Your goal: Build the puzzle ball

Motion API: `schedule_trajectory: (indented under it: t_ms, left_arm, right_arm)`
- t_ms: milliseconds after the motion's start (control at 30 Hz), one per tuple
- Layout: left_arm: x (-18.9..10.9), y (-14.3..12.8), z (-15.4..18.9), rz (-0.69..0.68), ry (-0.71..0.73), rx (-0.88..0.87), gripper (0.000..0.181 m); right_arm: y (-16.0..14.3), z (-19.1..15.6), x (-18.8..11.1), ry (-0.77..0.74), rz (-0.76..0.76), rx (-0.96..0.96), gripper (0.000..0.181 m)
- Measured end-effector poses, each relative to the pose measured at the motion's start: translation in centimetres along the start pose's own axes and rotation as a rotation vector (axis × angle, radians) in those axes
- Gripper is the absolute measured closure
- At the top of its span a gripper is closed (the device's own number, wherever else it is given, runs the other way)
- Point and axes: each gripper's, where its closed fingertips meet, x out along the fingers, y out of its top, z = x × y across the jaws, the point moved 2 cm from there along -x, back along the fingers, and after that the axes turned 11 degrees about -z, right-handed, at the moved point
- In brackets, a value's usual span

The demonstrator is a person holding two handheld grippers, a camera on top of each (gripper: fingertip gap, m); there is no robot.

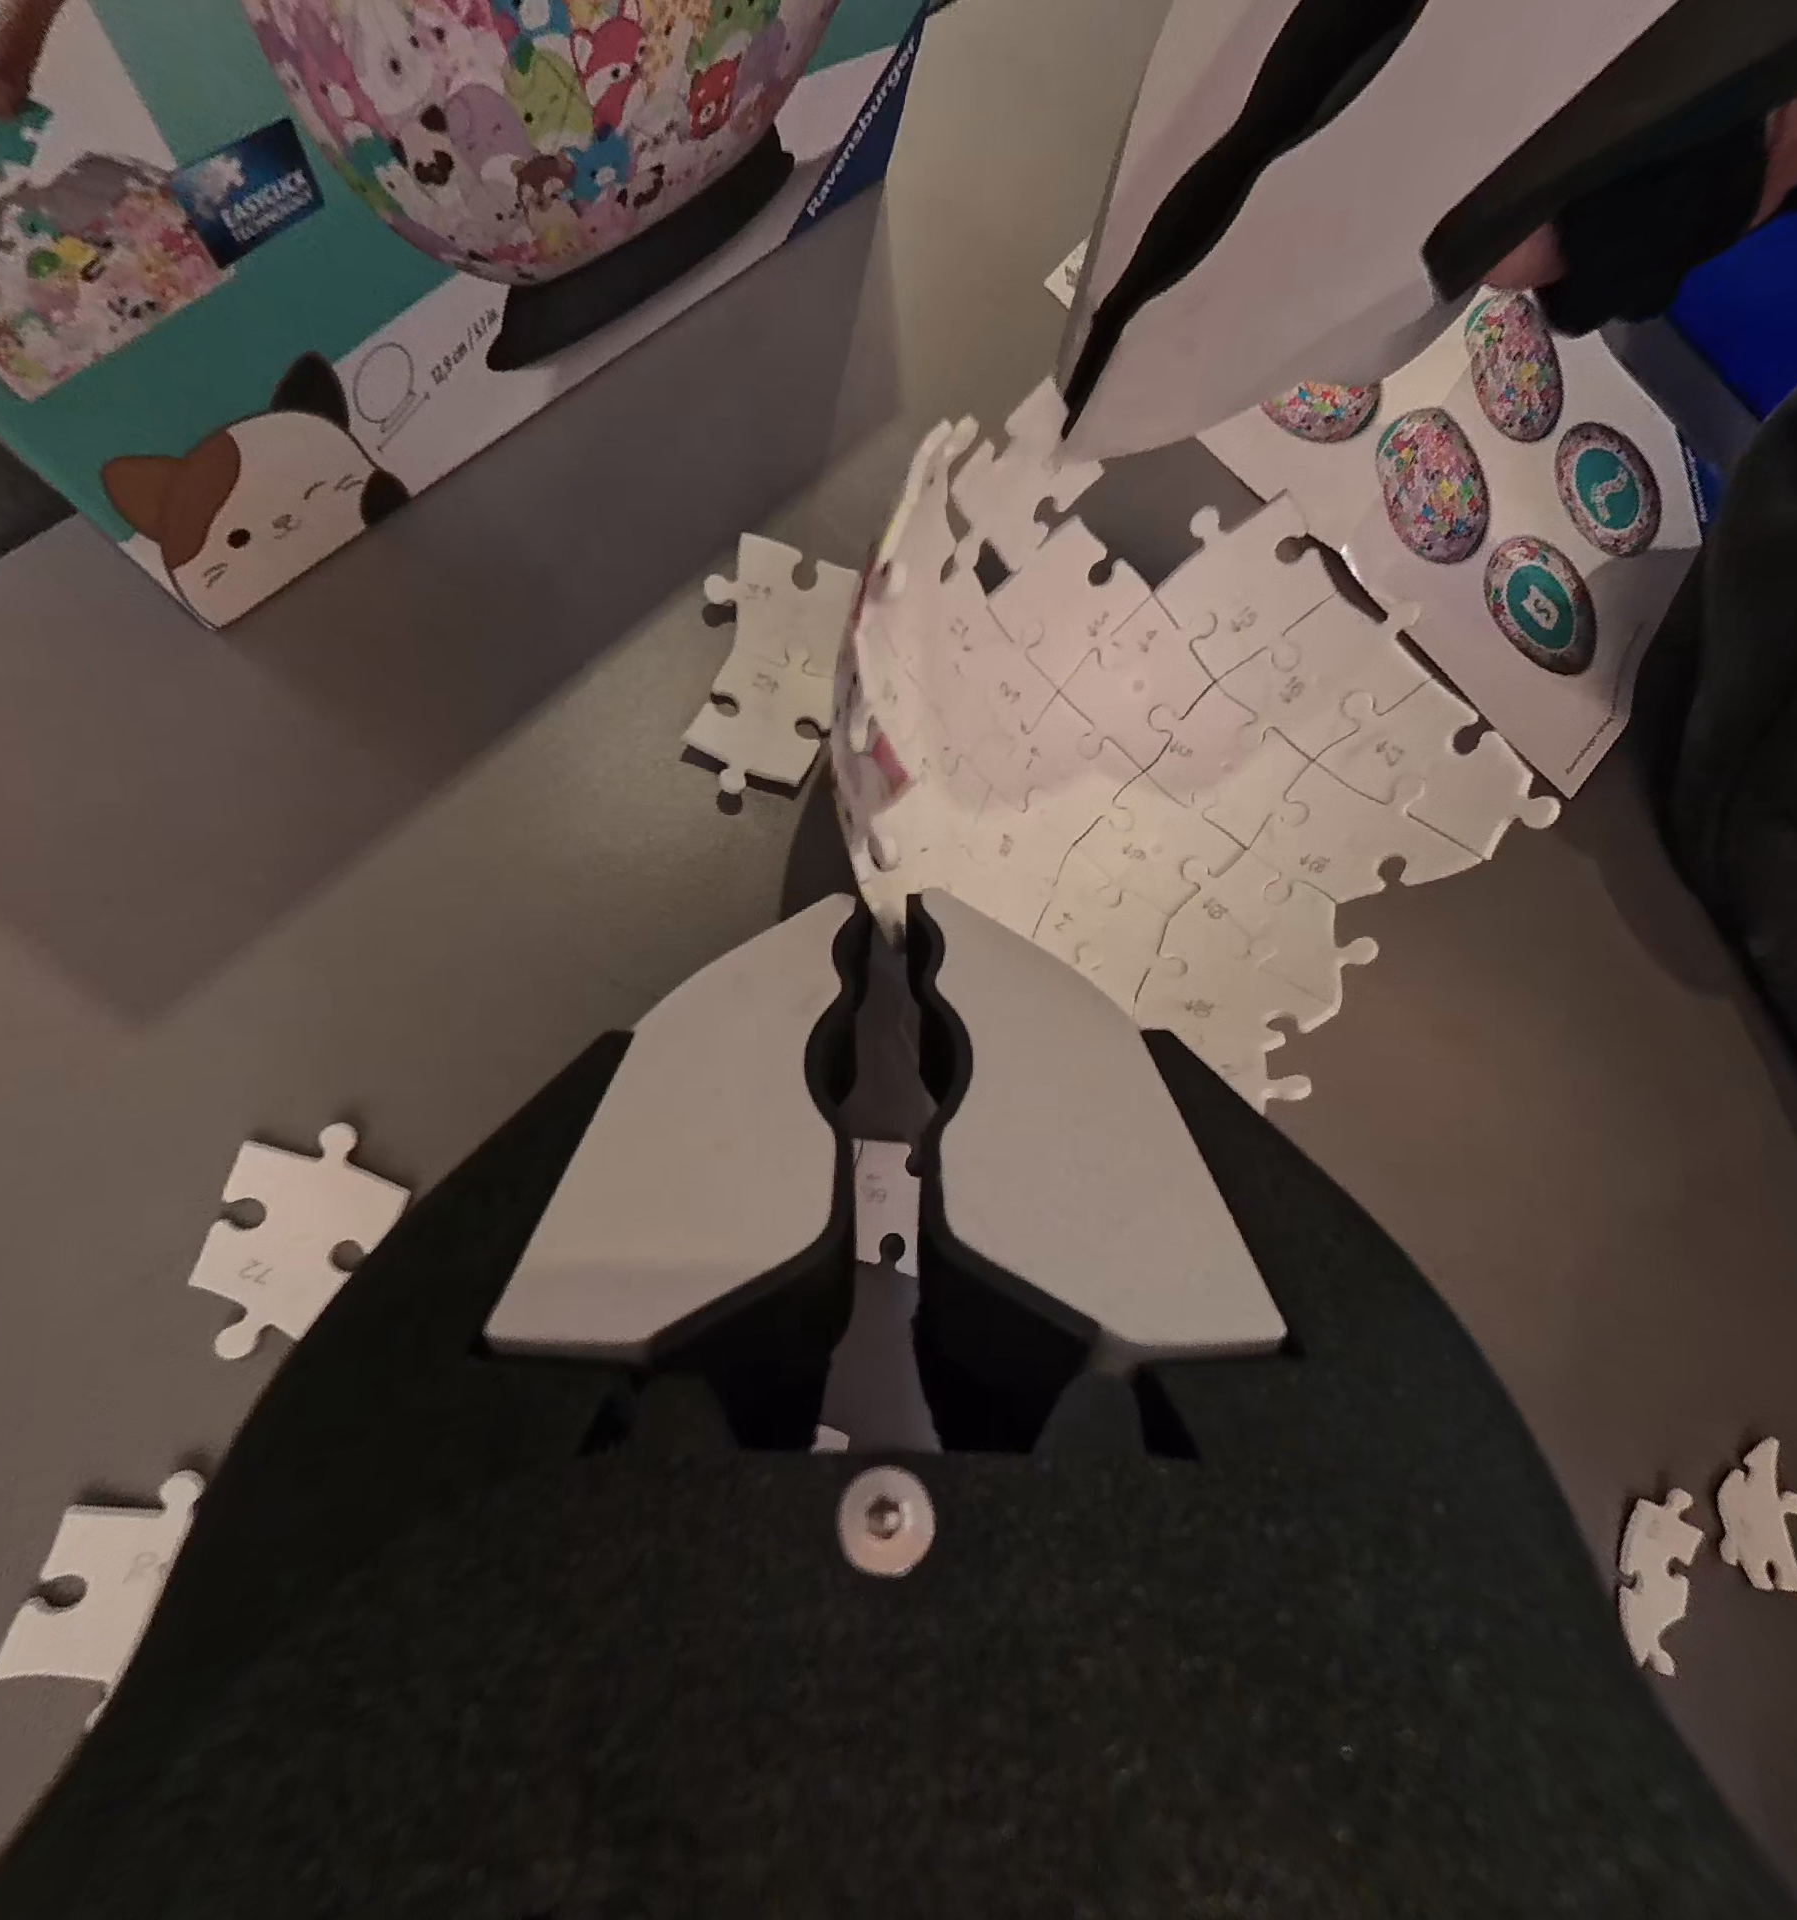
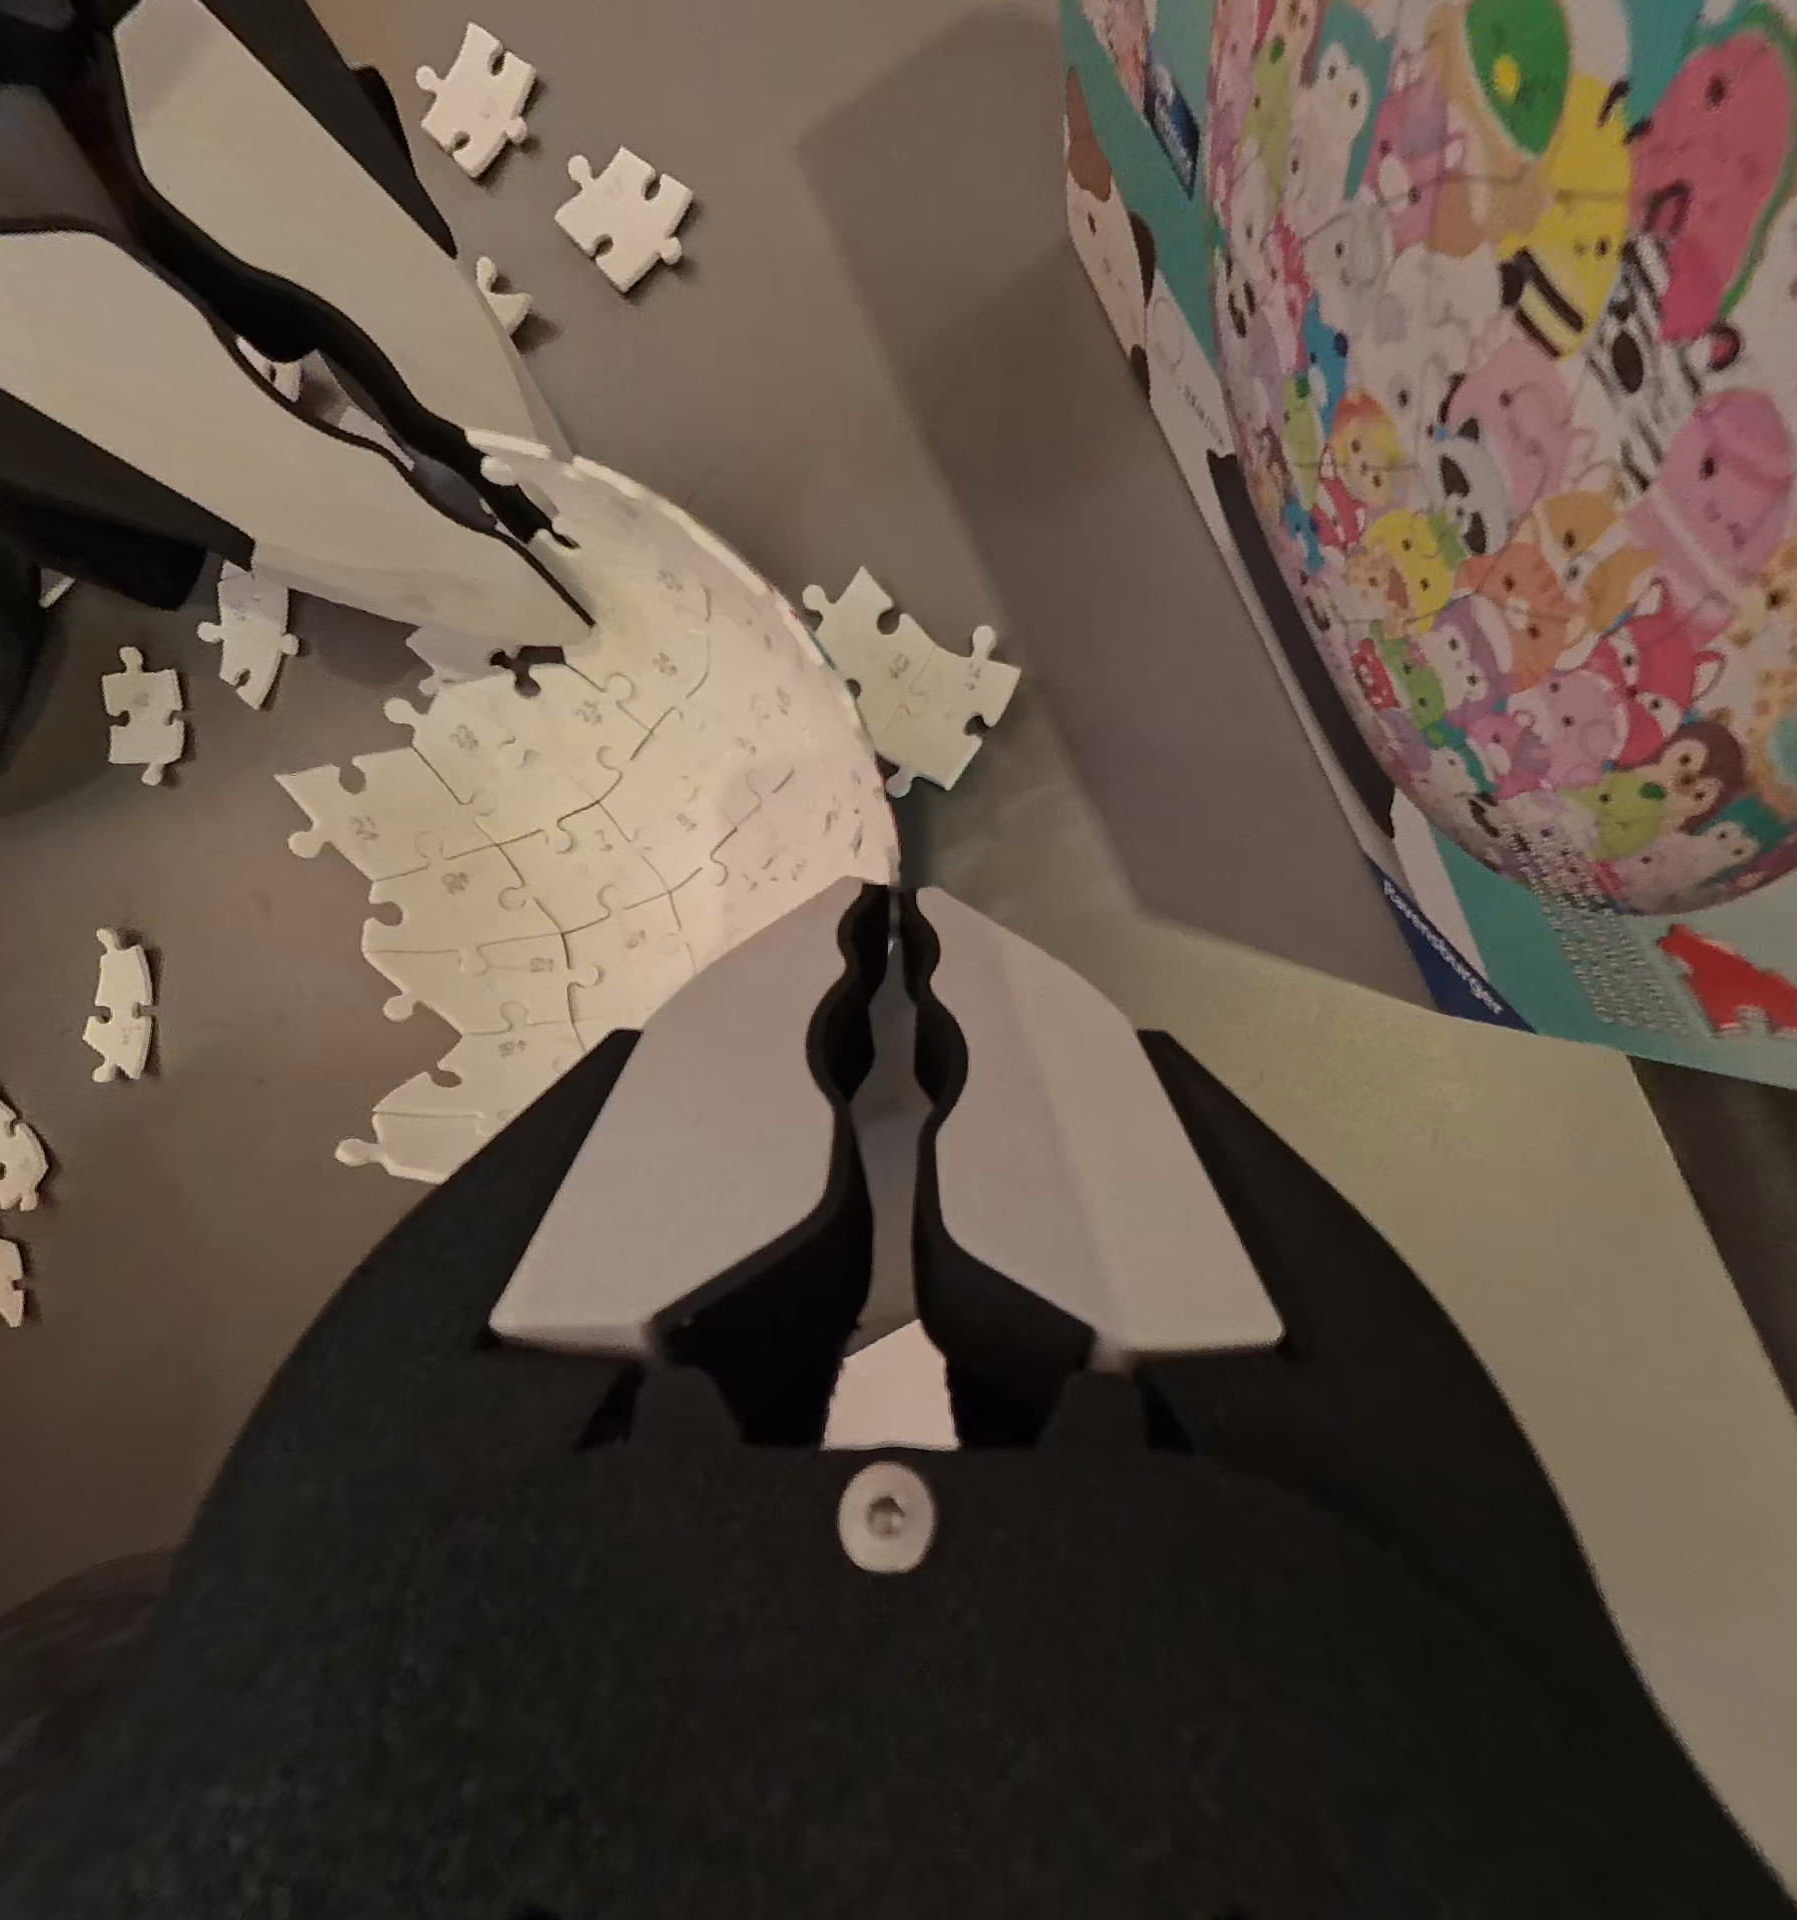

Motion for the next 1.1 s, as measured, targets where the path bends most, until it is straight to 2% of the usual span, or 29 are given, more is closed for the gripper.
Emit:
schedule_trajectory:
  t_ms: [500, 733, 1100]
  left_arm:
    - [0.0, 0.0, 0.1, -0.001, -0.010, -0.003, 0.176]
    - [0.0, 0.0, 0.2, 0.000, -0.012, -0.006, 0.176]
    - [0.0, 0.0, 0.1, 0.000, -0.023, -0.033, 0.176]
  right_arm:
    - [0.2, -0.1, 0.5, -0.047, -0.047, 0.021, 0.179]
    - [0.2, 0.1, 1.0, -0.021, -0.034, 0.056, 0.177]
    - [-0.2, 0.0, 0.6, 0.016, 0.104, 0.157, 0.179]
